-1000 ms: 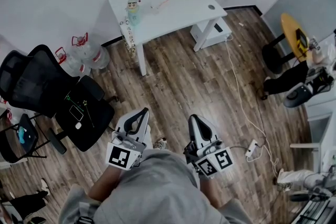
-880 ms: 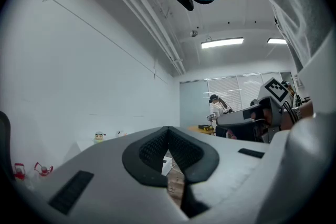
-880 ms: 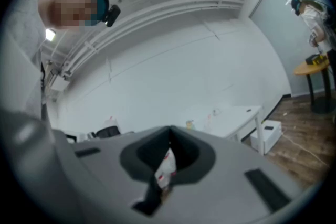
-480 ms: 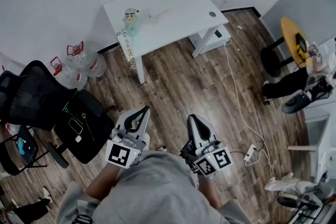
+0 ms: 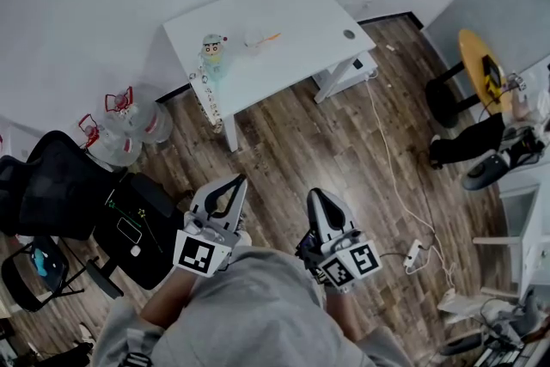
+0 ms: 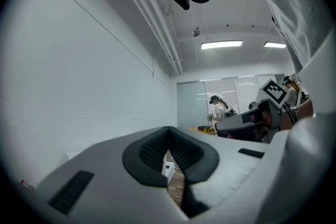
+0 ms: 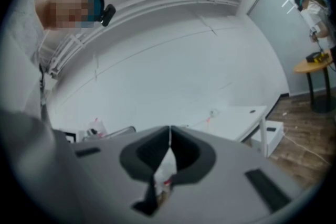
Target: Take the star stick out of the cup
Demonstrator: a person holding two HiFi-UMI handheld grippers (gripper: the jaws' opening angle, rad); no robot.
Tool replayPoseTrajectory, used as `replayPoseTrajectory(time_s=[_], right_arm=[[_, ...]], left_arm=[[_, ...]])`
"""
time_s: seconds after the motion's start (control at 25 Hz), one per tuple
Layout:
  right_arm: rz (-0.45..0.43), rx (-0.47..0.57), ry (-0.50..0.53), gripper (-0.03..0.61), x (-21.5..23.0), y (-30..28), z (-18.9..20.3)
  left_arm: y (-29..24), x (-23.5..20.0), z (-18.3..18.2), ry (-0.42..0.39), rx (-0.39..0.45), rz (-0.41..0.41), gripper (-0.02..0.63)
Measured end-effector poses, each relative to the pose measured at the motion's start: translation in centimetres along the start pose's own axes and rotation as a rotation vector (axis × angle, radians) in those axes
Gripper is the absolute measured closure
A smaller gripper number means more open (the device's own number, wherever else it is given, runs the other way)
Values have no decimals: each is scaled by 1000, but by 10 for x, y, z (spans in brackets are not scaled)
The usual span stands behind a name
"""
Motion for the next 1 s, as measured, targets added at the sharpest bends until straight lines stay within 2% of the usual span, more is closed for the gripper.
replayPoseTrajectory(time_s=[0.24, 0.52, 1.0], right_arm=[[10, 12, 1, 543, -5, -36, 8], [-10, 1, -2, 543, -1, -59, 9], [-78, -8, -21, 543, 24, -103, 7]], left_arm=[[-8, -37, 5, -10, -7, 4, 584], [-6, -63, 5, -16, 6, -56, 584], [-23, -77, 12, -43, -11, -120, 584]])
Point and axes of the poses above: the fingertips, and each gripper's own axes: y backward along the fingers, x to its right, z out of its underside, the point moved 9 cm from there along y, backward along the fingers, and after that the axes turned 13 degrees about x, right-handed, at the moved point
